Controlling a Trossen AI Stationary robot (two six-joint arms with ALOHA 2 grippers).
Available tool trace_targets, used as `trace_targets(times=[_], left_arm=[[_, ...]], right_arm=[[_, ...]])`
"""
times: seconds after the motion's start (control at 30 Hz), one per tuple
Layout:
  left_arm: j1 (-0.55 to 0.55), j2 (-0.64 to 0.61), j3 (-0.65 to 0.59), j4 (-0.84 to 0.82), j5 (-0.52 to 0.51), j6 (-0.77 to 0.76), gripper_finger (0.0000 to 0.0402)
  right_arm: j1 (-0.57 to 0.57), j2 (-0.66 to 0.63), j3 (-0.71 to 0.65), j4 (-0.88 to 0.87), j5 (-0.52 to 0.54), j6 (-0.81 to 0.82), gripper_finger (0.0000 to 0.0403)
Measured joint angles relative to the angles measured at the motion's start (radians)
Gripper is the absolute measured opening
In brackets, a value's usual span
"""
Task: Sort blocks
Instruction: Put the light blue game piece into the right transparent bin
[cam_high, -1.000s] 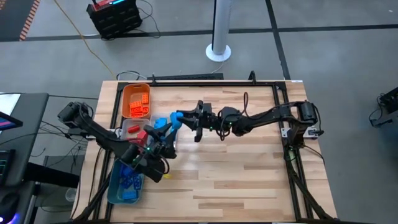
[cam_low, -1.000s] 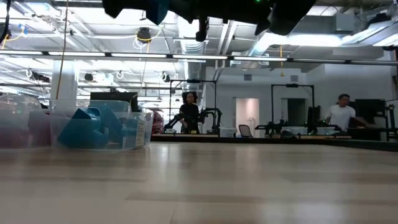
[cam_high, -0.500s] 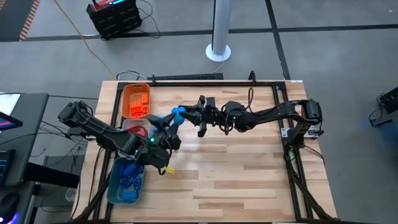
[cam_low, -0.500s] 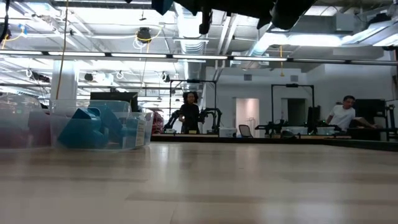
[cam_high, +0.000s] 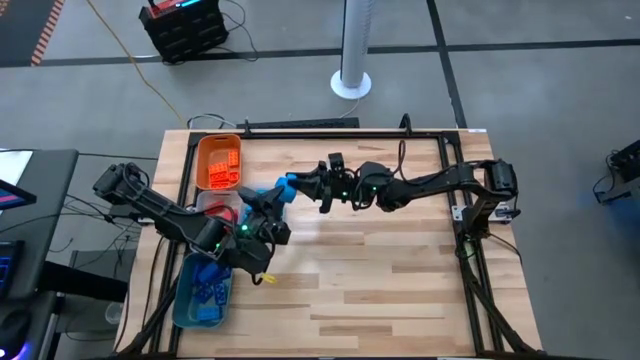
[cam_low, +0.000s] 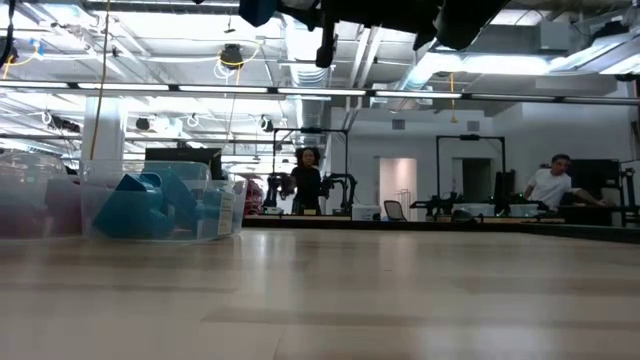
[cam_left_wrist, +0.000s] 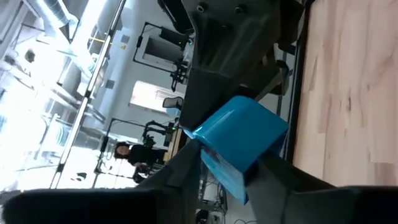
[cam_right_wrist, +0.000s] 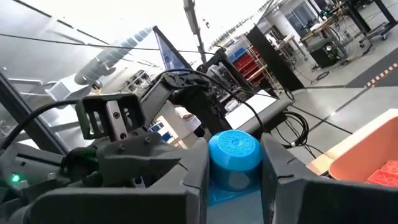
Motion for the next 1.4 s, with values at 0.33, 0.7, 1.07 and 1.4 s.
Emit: trace_targets(times=[0.33,0.7,1.07,1.4], left_arm=[[-0.017,-0.003,0.001,0.002,-0.031,-0.021,0.0009],[-0.052,0.000,0.002,-0.035,0.009,-0.101,0.0005],[-0.081,0.000,0.001,-0.460,0.139,-0.596,0.0005],[-0.049,0.000,0.000,-0.881,0.571,-1.104,0.0004]], right_arm=[[-0.001,0.001,-0.003,0.000,-0.006,-0.007,0.0125],[-0.008,0.003,-0.003,-0.004,-0.025,-0.042,0.0230],[-0.068,-0.004,-0.001,-0.101,-0.114,-0.100,0.0235],[-0.137,-0.005,-0.001,-0.246,-0.304,-0.113,0.0233]])
